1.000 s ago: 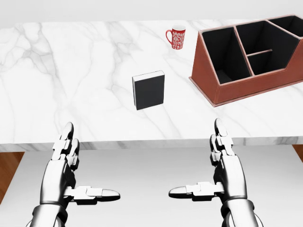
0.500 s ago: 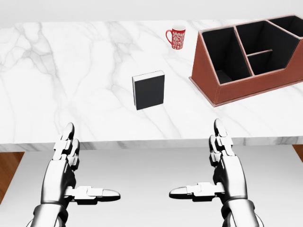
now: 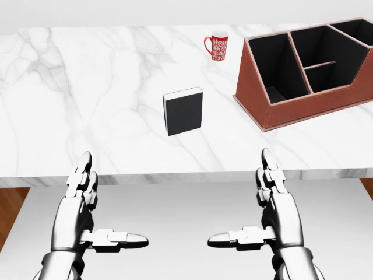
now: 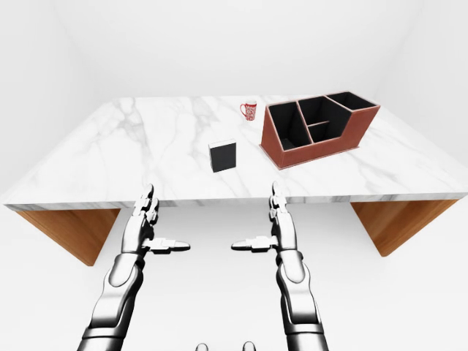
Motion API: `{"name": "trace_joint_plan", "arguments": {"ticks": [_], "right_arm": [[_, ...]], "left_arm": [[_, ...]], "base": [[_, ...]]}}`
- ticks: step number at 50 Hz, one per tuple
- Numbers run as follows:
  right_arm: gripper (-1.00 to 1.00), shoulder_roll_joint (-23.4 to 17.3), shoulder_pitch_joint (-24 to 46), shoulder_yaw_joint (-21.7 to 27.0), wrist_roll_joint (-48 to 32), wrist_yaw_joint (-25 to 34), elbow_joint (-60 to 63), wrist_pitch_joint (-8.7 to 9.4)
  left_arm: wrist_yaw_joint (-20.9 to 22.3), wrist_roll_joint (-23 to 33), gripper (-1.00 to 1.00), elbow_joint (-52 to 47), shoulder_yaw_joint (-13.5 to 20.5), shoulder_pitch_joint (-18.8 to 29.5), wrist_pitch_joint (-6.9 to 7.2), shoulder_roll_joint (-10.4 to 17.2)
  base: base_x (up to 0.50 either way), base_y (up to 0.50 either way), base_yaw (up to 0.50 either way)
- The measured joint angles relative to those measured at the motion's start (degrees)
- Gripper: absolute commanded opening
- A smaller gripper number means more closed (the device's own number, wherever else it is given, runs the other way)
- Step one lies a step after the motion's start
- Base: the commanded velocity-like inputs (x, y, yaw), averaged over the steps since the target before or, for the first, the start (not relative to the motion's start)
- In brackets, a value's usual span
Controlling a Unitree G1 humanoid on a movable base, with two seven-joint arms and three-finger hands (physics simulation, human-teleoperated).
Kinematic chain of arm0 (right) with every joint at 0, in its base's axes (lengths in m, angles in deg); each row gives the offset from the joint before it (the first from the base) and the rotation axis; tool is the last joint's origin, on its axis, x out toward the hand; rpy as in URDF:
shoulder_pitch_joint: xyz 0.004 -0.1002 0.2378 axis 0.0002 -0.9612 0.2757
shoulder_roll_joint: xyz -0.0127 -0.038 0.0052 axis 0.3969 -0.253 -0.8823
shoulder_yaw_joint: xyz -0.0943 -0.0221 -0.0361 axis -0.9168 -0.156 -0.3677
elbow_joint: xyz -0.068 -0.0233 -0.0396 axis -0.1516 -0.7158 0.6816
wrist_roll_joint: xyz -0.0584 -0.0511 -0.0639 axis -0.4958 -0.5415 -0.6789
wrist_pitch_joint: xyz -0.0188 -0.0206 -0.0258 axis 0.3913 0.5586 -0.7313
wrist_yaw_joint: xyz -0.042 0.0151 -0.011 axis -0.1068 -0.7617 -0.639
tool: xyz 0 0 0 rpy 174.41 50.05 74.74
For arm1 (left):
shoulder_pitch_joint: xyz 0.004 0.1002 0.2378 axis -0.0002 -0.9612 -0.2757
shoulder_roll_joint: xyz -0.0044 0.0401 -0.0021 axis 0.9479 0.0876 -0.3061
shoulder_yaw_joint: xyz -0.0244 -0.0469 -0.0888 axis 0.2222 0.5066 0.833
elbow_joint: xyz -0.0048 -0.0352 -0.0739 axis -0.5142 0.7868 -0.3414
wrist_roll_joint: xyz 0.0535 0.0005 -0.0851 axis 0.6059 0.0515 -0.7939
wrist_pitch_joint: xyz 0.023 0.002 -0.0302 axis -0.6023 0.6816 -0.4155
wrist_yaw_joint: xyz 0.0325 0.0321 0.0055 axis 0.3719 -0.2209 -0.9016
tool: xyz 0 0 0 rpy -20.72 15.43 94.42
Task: Pick up the book and place it in the left compartment of the caddy.
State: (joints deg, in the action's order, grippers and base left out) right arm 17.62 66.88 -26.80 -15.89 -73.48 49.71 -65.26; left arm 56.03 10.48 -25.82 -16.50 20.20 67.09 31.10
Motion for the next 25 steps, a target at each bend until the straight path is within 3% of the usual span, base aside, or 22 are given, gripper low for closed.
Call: {"name": "trace_joint_plan", "arguments": {"ticks": [12,25], "right_arm": [[1.0,0.0,0.0,-0.1,-0.6,0.1,-0.4,-0.1],[1.0,-0.1,0.2,-0.2,-1.2,0.1,-1.0,-0.14]], "left_arm": [[-0.2,0.3,1.0,-0.2,-0.1,0.0,0.22,0.0],[-0.2,0.5,1.0,-0.3,-0.1,0.0,0.37,0.0]], "base": [[0.0,0.0,0.0],[0.0,0.0,0.2]]}}
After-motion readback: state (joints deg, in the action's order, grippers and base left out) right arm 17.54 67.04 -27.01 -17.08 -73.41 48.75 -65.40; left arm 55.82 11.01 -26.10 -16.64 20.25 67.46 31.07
